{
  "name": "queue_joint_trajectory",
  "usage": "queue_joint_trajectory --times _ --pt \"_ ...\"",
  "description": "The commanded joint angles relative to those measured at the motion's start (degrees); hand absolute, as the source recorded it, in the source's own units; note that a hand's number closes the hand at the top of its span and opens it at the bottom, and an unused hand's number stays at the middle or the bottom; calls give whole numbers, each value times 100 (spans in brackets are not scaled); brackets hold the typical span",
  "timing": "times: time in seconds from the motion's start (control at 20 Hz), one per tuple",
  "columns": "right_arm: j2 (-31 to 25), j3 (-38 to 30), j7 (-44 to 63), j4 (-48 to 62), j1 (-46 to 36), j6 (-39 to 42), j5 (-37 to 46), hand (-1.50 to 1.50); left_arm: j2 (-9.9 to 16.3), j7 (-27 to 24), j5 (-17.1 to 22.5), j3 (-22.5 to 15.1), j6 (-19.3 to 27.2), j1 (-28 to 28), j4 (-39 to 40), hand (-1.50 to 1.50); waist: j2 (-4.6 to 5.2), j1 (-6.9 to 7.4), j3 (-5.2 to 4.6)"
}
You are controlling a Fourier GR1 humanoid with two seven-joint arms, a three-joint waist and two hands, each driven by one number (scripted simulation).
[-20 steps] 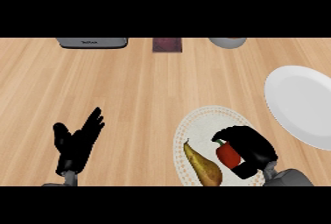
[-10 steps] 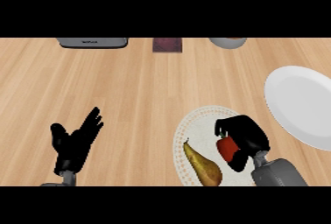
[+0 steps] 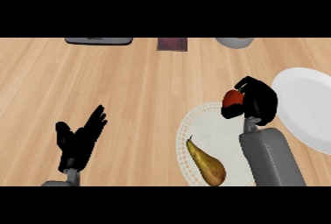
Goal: Pick the bell pepper from the placemat and place it in the plate
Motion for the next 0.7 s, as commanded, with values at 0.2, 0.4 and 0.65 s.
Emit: queue_joint_trajectory --times 0.2,0.4,0.65 --pt "215 -501 2378 731 -1740 -1890 2107 150 -48 111 -122 -184 -39 -189 77 0 51 241 -3" --pt "218 -605 3100 1013 -1929 -2641 2747 150 -83 -13 -104 -82 -14 -252 306 0 27 122 1" --pt "219 -1072 3271 1219 -1826 -3592 3186 150 -166 231 -85 -101 118 -218 111 0 4 71 15"
